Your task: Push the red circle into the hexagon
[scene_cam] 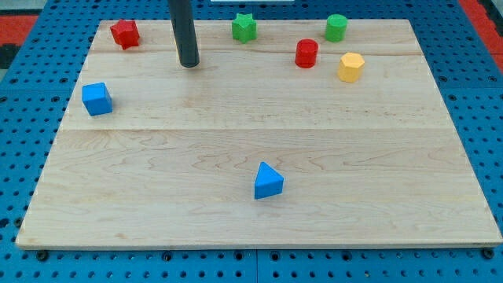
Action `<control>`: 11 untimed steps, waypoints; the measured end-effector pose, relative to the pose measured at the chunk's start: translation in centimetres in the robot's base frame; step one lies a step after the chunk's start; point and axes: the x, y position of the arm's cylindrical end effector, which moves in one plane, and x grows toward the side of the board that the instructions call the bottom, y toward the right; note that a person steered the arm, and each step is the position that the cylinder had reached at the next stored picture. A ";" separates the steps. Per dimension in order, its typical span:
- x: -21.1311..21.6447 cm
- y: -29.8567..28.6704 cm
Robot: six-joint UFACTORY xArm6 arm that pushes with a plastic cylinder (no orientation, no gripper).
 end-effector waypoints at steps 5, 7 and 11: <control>-3.5 15.0; -3.1 25.6; 3.0 28.3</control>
